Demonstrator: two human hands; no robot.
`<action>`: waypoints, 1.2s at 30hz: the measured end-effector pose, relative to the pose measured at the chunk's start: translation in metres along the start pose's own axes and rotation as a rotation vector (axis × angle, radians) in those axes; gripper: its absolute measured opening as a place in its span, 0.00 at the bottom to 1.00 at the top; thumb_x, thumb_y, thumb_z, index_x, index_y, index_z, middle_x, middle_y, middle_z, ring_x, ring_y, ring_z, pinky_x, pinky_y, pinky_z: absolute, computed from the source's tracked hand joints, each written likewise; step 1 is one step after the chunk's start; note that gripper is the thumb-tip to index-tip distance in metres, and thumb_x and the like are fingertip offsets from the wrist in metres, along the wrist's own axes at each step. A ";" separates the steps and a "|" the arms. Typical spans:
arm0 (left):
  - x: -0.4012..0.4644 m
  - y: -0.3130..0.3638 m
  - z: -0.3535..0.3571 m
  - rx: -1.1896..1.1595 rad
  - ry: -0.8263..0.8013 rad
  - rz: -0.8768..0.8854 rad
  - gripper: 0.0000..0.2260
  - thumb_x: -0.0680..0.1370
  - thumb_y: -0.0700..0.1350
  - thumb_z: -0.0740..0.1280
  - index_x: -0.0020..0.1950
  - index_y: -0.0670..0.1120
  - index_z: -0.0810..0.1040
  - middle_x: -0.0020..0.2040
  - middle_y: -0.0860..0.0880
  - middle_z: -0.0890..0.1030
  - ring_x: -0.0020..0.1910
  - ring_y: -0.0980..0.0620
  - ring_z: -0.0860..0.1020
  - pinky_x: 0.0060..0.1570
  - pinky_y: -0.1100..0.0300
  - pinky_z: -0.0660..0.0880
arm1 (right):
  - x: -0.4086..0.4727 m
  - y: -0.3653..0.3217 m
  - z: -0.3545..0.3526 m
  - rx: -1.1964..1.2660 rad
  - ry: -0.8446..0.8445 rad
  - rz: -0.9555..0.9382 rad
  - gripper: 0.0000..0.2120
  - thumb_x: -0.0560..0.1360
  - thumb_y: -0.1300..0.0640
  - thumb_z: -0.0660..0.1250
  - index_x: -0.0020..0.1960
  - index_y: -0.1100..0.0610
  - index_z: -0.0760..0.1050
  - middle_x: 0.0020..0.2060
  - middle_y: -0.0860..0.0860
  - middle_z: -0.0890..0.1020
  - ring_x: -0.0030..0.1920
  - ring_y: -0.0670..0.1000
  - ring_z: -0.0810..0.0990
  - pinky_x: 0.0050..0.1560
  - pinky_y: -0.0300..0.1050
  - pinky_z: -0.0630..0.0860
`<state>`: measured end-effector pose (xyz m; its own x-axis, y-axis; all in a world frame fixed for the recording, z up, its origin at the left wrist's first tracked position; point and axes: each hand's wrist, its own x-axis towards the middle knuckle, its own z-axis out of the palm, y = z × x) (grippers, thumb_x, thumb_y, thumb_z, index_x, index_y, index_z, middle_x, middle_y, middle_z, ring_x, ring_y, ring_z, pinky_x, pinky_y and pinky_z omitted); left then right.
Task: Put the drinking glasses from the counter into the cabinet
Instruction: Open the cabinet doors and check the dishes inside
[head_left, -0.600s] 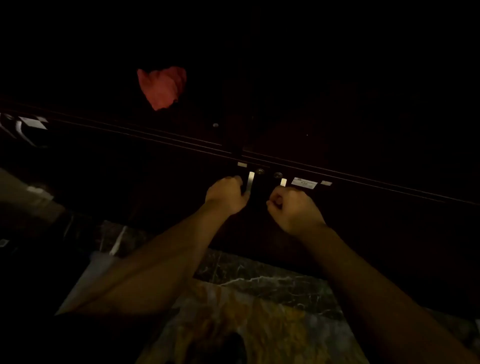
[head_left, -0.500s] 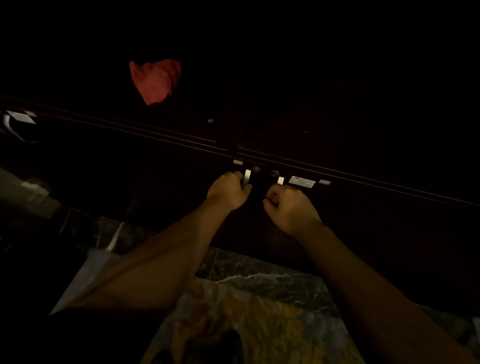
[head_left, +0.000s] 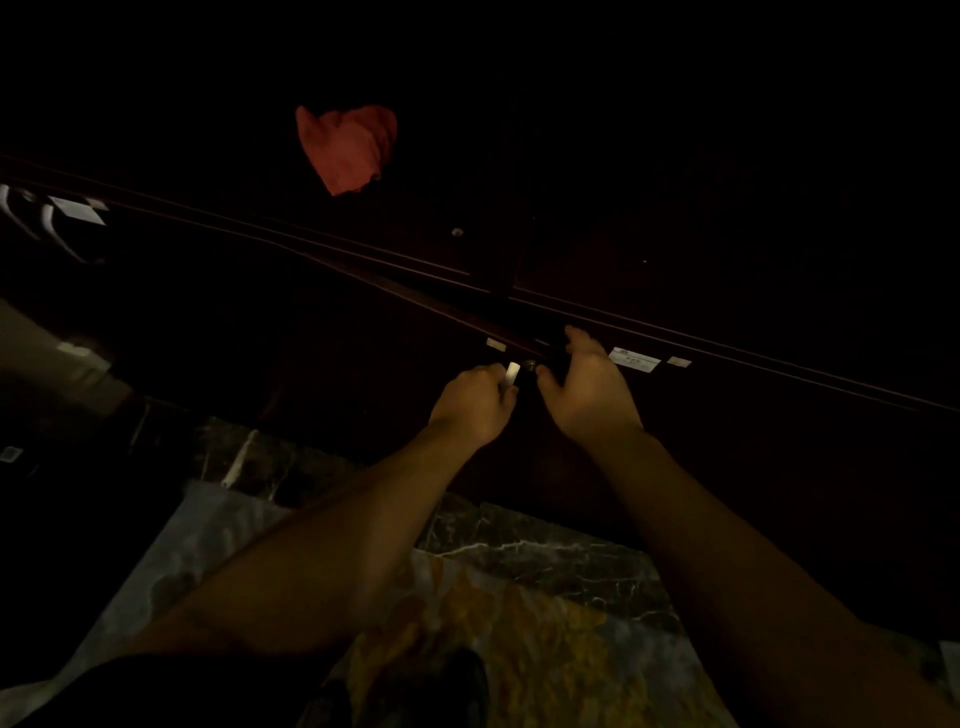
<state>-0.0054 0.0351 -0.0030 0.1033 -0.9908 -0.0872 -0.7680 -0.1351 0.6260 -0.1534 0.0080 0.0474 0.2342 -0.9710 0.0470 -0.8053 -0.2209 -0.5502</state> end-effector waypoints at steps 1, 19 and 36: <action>-0.006 -0.002 -0.002 0.011 -0.002 0.008 0.09 0.81 0.49 0.63 0.52 0.44 0.76 0.46 0.45 0.80 0.44 0.45 0.79 0.37 0.57 0.69 | -0.003 -0.003 0.001 -0.008 -0.004 -0.007 0.27 0.79 0.53 0.67 0.76 0.59 0.65 0.67 0.60 0.76 0.64 0.57 0.78 0.57 0.45 0.75; -0.121 -0.084 -0.055 0.051 -0.116 0.105 0.08 0.78 0.50 0.67 0.51 0.48 0.80 0.44 0.48 0.83 0.44 0.49 0.81 0.41 0.56 0.76 | -0.111 -0.077 0.037 0.060 -0.148 -0.011 0.13 0.73 0.50 0.73 0.50 0.58 0.77 0.40 0.53 0.82 0.39 0.52 0.82 0.38 0.50 0.80; -0.213 -0.203 -0.162 0.095 -0.162 -0.002 0.09 0.79 0.47 0.65 0.41 0.45 0.79 0.39 0.48 0.82 0.38 0.51 0.80 0.37 0.56 0.74 | -0.180 -0.213 0.144 0.157 -0.240 -0.097 0.16 0.71 0.42 0.71 0.46 0.50 0.69 0.37 0.47 0.80 0.38 0.48 0.80 0.30 0.36 0.68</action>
<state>0.2303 0.2735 0.0139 0.0075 -0.9762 -0.2169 -0.8251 -0.1286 0.5502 0.0544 0.2430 0.0361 0.4430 -0.8927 -0.0828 -0.6832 -0.2764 -0.6759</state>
